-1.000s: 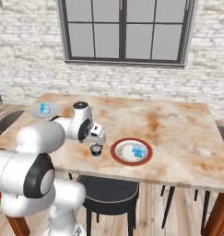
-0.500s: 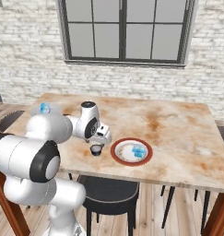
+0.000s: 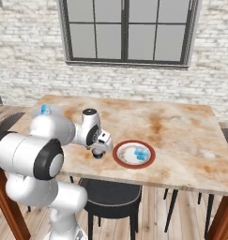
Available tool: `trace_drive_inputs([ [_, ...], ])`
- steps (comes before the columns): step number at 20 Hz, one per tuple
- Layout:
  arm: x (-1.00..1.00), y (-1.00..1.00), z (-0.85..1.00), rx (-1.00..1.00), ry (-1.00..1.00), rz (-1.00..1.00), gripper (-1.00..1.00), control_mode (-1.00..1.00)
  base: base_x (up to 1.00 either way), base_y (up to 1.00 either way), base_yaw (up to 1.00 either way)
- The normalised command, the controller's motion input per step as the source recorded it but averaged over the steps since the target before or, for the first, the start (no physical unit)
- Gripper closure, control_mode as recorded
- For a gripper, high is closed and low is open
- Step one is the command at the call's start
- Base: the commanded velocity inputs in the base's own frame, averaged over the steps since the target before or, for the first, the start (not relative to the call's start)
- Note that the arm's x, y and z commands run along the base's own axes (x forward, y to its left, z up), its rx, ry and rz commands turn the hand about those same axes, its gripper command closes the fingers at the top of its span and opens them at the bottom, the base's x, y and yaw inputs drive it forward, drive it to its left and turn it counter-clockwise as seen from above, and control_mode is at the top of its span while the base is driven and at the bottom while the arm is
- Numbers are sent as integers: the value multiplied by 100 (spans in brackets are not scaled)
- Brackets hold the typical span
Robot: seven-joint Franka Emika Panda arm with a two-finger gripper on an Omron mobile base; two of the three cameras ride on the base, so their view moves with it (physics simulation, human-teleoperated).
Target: Place two yogurt containers on each plate.
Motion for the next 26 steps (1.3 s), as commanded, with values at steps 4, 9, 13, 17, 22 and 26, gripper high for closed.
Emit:
trace_drive_inputs([
  [4,-1,0,-28,0,0,0,-100,-100,0,0,0],
  [9,3,0,-8,0,0,0,-100,-100,0,0,0],
  [13,12,0,-9,0,0,0,-100,-100,0,0,0],
  [17,0,0,-2,0,0,0,-100,-100,0,0,0],
  [22,0,0,0,0,0,0,100,-100,0,0,0],
  [26,13,0,13,-1,0,0,100,-100,0,0,0],
])
